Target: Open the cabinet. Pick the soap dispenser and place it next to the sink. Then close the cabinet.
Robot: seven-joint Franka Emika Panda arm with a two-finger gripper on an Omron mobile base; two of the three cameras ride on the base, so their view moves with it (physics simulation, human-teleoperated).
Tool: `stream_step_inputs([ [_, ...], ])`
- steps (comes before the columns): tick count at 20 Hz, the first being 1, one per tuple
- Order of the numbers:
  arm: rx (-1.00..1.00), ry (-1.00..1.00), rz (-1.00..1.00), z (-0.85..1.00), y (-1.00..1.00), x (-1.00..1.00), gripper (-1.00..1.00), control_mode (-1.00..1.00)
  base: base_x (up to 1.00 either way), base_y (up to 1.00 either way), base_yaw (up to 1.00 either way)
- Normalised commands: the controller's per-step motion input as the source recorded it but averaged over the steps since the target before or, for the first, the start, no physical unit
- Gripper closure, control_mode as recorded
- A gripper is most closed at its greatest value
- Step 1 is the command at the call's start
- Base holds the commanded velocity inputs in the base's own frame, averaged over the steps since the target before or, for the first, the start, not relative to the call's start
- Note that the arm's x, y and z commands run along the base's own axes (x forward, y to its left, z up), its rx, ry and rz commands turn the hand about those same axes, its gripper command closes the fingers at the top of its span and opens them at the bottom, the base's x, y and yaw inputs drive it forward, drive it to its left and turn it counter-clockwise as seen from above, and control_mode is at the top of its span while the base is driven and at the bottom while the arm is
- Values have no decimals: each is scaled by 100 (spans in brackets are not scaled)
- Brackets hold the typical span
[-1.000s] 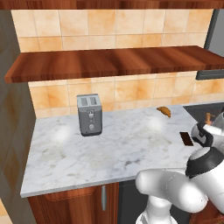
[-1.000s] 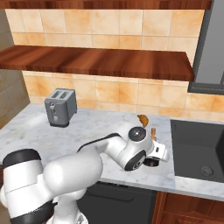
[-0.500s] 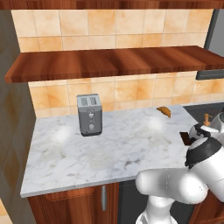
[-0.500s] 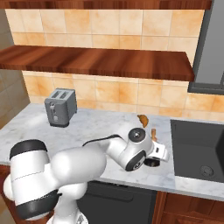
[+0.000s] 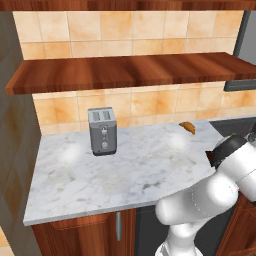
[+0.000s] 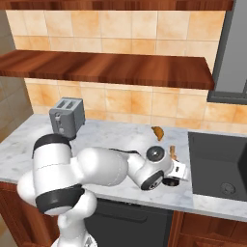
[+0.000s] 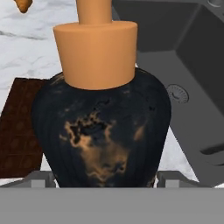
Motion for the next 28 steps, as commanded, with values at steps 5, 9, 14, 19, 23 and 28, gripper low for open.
stream_step_inputs([
  [5,0,0,0,-22,-15,10,100,-100,0,0,0],
  [9,0,-1,0,-28,-15,0,100,-100,0,0,0],
  [14,0,-3,2,-18,0,0,100,-100,0,0,0],
  [19,0,-7,4,-14,0,-3,100,-100,0,0,0],
  [23,0,-18,5,-7,0,-11,100,-100,0,0,0],
  [28,0,-16,9,-11,9,-3,100,-100,0,0,0],
])
